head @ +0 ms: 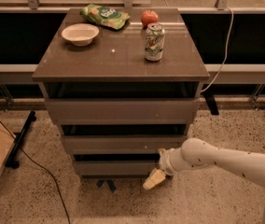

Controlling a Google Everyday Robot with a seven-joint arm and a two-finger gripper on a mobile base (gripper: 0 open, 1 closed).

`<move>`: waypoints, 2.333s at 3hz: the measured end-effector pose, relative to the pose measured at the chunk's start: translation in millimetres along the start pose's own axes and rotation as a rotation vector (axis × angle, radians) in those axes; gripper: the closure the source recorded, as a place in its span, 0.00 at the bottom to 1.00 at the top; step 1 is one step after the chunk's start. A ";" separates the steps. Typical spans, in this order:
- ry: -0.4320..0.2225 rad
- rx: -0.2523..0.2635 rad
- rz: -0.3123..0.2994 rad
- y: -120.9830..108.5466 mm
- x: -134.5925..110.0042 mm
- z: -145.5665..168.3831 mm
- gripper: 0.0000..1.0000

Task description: Open bottom drawer

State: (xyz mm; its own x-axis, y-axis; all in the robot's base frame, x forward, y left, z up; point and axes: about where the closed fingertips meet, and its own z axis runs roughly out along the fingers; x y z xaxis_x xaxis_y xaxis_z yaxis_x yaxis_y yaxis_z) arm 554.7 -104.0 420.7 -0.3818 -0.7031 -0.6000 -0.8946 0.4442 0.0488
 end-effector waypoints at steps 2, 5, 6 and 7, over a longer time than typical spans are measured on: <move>-0.021 0.016 0.114 -7.3 46.4 58.1 0.00; -0.064 0.033 0.197 -51.2 74.8 100.9 0.00; -0.066 0.026 0.217 -68.3 82.6 110.4 0.00; -0.083 0.013 0.270 -88.2 94.7 125.4 0.00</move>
Offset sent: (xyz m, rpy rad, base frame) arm 0.0008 -0.0090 -0.1056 0.0525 0.0722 -0.1475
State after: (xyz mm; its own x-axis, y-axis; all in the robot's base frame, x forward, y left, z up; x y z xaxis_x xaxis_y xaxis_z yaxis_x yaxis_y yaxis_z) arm 626.5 -140.1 259.4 -0.5855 -0.5106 -0.6297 -0.7597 0.6168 0.2062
